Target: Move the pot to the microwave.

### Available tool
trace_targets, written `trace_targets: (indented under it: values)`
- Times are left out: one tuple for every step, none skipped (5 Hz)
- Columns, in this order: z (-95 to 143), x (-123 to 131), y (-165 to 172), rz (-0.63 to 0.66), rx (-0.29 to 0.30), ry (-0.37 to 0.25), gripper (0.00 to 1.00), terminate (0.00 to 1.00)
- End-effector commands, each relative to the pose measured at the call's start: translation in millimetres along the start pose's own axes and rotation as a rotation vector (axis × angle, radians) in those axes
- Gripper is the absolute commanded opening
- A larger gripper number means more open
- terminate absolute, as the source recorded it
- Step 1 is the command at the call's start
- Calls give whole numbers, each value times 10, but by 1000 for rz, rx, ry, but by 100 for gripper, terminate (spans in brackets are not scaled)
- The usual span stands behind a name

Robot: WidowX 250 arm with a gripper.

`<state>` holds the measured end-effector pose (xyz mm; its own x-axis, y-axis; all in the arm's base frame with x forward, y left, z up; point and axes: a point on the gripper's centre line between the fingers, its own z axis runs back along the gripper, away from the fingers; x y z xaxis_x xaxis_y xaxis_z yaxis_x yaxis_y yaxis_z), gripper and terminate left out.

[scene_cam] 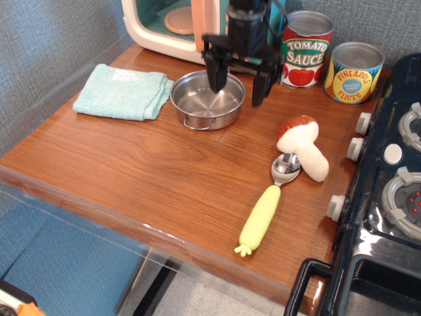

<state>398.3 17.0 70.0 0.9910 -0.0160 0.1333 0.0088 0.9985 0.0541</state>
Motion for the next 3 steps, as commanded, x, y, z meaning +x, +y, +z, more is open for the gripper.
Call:
trace_targets:
  values:
    - [321, -152, 148, 33, 8, -60, 100, 0]
    - [321, -152, 148, 33, 8, -60, 100, 0]
    - [321, -152, 148, 33, 8, -60, 100, 100]
